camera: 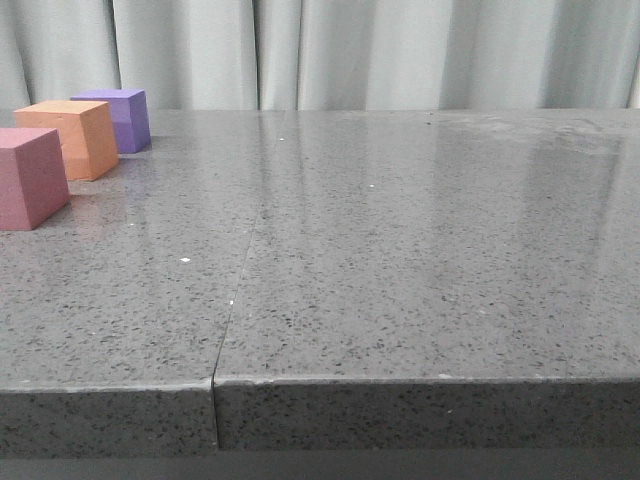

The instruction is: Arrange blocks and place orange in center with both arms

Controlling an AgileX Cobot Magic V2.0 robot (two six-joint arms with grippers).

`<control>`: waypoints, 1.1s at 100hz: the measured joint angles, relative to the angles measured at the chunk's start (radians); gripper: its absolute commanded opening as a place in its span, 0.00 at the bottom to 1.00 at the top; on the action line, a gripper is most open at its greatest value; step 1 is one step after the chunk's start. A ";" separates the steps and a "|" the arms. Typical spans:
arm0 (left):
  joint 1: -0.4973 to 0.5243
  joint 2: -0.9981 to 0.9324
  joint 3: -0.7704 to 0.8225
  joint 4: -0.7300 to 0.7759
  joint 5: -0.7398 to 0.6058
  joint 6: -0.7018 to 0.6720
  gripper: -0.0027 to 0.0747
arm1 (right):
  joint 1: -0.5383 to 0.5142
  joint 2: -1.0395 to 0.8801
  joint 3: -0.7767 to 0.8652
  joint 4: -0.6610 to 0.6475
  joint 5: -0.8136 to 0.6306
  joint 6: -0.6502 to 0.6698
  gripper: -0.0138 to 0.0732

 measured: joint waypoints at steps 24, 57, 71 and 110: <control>0.000 0.000 0.000 0.000 0.000 0.000 0.01 | 0.000 0.000 0.000 0.000 0.000 0.000 0.08; 0.000 0.000 0.000 0.000 0.000 0.000 0.01 | 0.000 0.000 0.000 0.000 0.000 0.000 0.08; 0.000 0.000 0.000 0.000 0.000 0.000 0.01 | 0.000 0.000 0.000 0.000 0.000 0.000 0.08; 0.000 0.000 0.000 0.000 0.000 0.000 0.01 | -0.160 0.000 0.100 -0.019 -0.211 -0.002 0.08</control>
